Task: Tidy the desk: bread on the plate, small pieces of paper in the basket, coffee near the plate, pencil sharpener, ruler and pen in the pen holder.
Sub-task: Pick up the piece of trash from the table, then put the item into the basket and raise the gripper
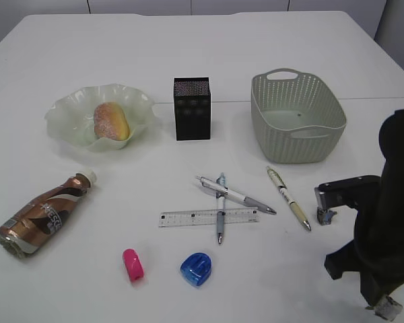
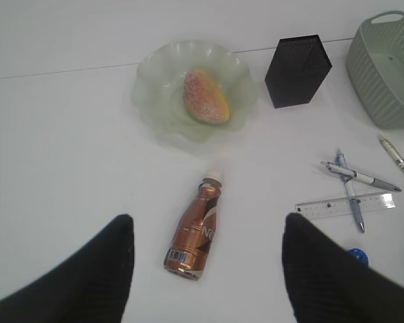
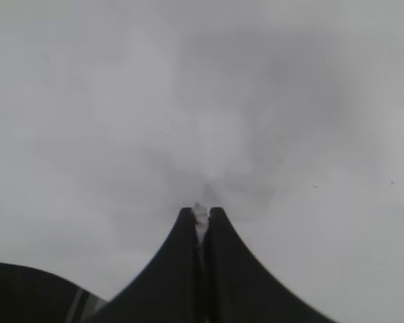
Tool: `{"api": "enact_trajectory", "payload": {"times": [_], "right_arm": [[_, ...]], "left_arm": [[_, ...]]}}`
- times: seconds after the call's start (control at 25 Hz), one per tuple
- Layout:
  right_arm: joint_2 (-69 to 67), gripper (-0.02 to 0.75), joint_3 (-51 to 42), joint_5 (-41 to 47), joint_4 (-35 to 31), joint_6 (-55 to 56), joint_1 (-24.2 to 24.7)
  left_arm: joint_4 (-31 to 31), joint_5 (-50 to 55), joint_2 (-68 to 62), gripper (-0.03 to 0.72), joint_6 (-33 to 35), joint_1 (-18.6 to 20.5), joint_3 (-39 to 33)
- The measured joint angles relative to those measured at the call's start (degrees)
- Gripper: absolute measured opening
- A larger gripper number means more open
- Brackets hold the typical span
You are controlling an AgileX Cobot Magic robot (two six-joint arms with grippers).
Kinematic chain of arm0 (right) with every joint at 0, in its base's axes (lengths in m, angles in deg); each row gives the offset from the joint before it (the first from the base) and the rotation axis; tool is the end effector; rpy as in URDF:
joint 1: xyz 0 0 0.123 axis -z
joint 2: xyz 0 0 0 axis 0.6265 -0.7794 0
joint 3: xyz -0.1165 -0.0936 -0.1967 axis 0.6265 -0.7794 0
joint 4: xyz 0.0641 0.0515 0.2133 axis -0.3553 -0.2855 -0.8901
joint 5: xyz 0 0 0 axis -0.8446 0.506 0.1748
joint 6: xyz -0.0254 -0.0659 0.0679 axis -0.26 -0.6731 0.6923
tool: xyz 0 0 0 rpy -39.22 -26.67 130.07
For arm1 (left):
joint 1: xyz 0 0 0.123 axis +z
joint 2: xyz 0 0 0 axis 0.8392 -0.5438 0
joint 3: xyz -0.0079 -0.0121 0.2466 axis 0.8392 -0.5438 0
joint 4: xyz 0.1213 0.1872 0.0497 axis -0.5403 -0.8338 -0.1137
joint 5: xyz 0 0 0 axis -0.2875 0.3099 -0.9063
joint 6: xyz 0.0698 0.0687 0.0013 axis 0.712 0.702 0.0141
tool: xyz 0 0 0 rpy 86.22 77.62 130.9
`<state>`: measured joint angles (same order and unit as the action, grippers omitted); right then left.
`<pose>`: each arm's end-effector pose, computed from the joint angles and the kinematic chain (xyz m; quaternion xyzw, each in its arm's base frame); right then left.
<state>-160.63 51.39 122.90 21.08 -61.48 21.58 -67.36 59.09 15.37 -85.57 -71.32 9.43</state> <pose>0.2241 0.0715 0.1134 0.1055 -0.9915 0.0045 0.0757 0.1709 -0.0407 0.4307 0.0465 0.9103 -0.0669 0.4059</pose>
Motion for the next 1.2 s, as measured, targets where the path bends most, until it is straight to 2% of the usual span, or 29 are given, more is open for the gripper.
{"api": "enact_trajectory", "payload": {"times": [0.32,0.52,0.72,0.92,1.2], "right_arm": [[2.4,0.013,10.3,12.1,-1.8,4.0,-0.1],[2.6,0.013,21.5,16.6,-0.6,5.4,-0.1],[2.3,0.013,34.7,17.2,4.0,5.7,-0.1],[-1.3,0.013,46.3,13.7,8.8,7.5,-0.1],[-10.3,0.013,54.3,8.3,10.0,8.4,0.1]], "left_arm": [[0.2,0.0,0.0,0.492,0.0,0.0,0.0],[0.2,0.0,0.0,0.486,0.0,0.0,0.0],[1.9,0.0,0.0,0.48,0.0,0.0,0.0],[4.8,0.0,0.0,0.479,0.0,0.0,0.0],[5.9,0.0,0.0,0.47,0.0,0.0,0.0]]}}
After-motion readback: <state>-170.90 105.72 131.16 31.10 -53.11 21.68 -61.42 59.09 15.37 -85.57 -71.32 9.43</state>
